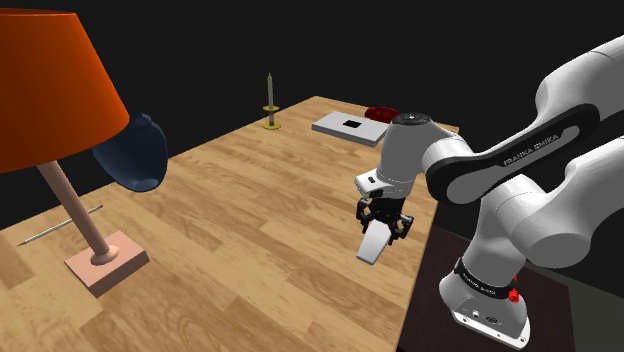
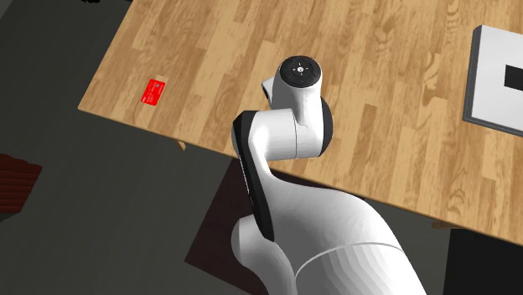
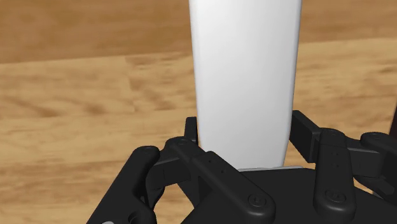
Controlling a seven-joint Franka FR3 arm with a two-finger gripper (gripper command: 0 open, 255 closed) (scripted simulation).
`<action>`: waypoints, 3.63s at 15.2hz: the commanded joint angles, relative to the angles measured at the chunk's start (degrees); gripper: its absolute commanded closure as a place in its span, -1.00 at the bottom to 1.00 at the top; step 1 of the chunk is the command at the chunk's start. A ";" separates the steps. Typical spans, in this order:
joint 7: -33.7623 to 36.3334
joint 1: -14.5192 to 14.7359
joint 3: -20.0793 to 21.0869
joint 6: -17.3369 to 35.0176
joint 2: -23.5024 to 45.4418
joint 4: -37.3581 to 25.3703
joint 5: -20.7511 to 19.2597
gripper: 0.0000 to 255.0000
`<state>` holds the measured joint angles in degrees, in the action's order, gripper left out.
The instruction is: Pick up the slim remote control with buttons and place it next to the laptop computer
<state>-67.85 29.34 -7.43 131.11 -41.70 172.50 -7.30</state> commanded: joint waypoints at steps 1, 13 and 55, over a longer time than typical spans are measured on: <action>0.00 0.00 0.00 0.01 0.01 0.01 0.00 1.00; -0.20 0.36 0.75 -11.16 -6.17 -5.01 0.93 1.00; -52.52 -7.95 -35.64 -13.84 49.22 -61.24 12.87 1.00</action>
<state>-118.09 22.20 -42.56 117.73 4.95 113.58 3.48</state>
